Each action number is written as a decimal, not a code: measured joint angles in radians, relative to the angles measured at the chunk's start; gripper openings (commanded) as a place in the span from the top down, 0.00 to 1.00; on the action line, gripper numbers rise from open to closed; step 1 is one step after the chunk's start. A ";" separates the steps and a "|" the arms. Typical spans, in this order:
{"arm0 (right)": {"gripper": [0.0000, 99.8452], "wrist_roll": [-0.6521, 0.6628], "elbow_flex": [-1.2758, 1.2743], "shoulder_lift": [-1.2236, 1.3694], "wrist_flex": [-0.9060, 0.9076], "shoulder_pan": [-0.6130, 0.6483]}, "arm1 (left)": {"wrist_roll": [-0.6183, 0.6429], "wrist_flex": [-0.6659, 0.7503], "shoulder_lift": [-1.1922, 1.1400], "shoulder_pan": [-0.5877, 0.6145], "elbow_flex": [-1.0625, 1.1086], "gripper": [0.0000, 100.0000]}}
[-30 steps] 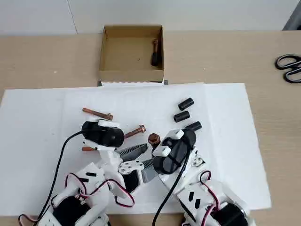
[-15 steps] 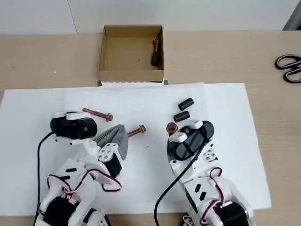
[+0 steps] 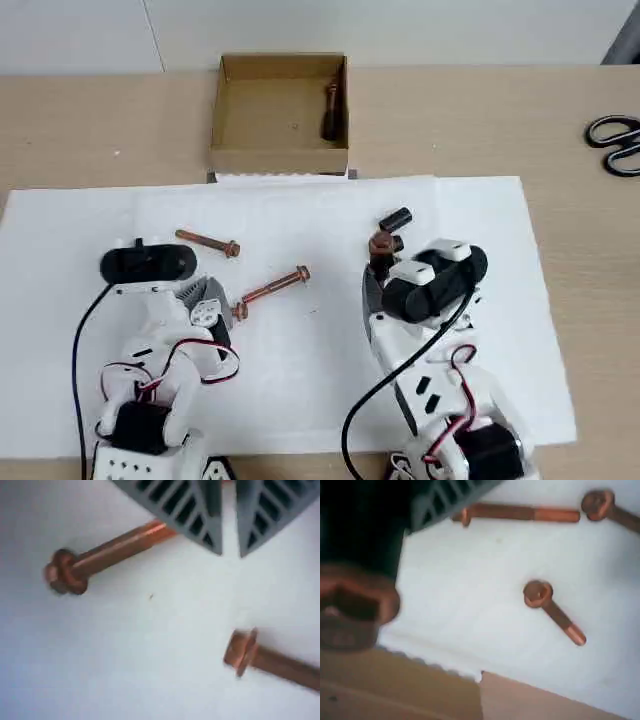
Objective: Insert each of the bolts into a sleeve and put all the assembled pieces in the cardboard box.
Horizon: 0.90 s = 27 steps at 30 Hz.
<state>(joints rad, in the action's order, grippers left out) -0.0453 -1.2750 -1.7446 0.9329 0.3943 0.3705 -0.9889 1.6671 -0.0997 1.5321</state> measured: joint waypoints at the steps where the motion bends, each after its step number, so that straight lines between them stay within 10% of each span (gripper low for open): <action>1: 1.00 0.000 0.000 0.031 -0.011 -0.003 | -0.003 0.011 0.000 0.000 0.023 0.99; 27: 1.00 0.063 1.049 1.587 -0.499 -0.051 | 0.006 0.081 0.000 0.025 0.107 0.99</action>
<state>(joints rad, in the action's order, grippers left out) 0.0176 -0.2256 -0.1580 0.4342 0.3437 0.3767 -0.9076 1.6671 -0.0752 1.6395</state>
